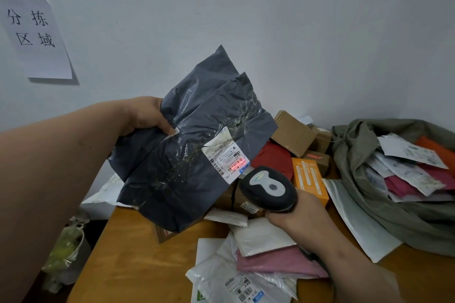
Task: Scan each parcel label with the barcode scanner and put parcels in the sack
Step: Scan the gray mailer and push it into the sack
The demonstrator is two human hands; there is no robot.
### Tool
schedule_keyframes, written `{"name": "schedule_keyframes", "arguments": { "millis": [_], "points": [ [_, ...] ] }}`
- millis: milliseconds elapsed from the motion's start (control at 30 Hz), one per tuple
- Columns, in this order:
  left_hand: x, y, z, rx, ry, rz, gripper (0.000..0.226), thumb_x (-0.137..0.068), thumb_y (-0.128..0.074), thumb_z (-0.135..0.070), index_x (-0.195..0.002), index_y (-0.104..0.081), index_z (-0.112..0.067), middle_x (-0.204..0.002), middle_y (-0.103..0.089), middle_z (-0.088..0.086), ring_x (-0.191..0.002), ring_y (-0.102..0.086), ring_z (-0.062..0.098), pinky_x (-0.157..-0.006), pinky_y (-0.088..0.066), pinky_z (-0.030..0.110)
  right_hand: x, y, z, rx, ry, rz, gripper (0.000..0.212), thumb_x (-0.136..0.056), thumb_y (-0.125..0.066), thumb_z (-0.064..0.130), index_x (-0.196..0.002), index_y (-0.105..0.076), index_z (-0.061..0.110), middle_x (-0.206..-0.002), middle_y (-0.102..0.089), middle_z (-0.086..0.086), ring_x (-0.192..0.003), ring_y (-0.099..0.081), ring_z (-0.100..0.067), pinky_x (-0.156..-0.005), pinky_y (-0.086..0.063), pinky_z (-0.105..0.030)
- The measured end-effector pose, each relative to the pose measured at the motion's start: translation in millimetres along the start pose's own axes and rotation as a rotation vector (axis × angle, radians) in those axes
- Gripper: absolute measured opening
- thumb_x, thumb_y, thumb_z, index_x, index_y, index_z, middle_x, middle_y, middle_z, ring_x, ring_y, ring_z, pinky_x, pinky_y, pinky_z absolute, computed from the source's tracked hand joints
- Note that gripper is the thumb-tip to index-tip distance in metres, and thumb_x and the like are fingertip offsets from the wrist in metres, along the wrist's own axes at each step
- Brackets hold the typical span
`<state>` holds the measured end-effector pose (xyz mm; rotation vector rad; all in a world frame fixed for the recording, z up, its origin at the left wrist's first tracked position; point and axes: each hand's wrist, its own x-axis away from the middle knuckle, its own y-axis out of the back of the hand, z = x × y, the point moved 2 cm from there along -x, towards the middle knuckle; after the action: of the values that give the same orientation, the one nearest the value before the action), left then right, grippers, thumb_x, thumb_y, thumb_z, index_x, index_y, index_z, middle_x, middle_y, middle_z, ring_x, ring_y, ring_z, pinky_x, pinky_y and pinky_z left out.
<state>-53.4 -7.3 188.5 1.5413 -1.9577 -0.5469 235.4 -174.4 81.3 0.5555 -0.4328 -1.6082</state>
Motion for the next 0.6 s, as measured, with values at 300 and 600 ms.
{"name": "schedule_keyframes", "arguments": {
  "millis": [300,600],
  "points": [
    [5.9,-4.2,-3.0,-0.008,-0.008,-0.002,0.034,-0.071,-0.08,0.006,-0.101,-0.07,-0.008,-0.095,-0.075,0.017,-0.091,-0.07,0.037,-0.092,-0.054,0.053,4.3,3.9,-2.3,-0.022,-0.007,0.002,0.04,-0.075,-0.072,0.001,-0.064,-0.047,0.03,-0.046,-0.053,0.023,-0.047,-0.048,0.008,-0.046,-0.036,-0.012],
    [6.7,-8.1,-7.9,-0.012,-0.007,0.005,0.039,-0.071,-0.08,0.006,-0.106,-0.069,-0.008,-0.097,-0.075,0.017,-0.092,-0.07,0.039,-0.092,-0.054,0.055,6.7,11.2,-7.2,-0.021,-0.007,0.011,0.035,-0.077,-0.073,0.004,-0.068,-0.05,0.03,-0.048,-0.055,0.025,-0.046,-0.048,0.009,-0.046,-0.034,-0.01]
  ]
}}
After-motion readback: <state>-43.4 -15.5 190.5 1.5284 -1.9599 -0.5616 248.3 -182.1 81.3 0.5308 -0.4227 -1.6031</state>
